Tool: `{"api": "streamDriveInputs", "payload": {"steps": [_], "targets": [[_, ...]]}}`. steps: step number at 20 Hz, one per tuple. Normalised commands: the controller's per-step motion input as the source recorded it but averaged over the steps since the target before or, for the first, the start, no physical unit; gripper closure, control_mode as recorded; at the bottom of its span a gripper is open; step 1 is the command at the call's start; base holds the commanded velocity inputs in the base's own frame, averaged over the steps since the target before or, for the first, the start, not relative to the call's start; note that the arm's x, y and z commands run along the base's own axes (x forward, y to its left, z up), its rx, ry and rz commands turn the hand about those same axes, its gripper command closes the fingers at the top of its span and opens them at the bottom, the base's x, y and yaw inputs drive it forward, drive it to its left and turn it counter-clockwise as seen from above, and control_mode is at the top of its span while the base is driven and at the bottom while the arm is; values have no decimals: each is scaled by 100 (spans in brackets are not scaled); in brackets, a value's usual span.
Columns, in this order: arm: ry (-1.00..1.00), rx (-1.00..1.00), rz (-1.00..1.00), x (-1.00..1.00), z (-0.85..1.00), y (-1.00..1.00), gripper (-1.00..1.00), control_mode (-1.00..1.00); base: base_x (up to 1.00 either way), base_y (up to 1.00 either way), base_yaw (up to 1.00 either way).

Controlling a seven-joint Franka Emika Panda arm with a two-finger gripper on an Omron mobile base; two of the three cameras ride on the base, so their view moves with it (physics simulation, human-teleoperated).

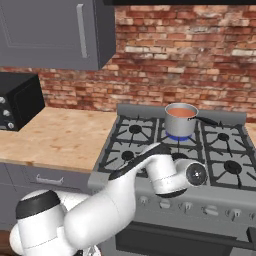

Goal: Wait until the marinara sauce is simmered to a deep red color and then turn off the stove.

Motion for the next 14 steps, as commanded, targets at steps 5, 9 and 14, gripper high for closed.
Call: {"api": "streamDriveInputs", "payload": {"steps": [5,9,14], "targets": [[-15,0,3,0,-60,-56,-100,-100,0,0,0],[-10,0,3,0,-56,-49,-100,-100,0,0,0],[-7,0,3,1,-36,-44,-100,-100,0,0,0]]}}
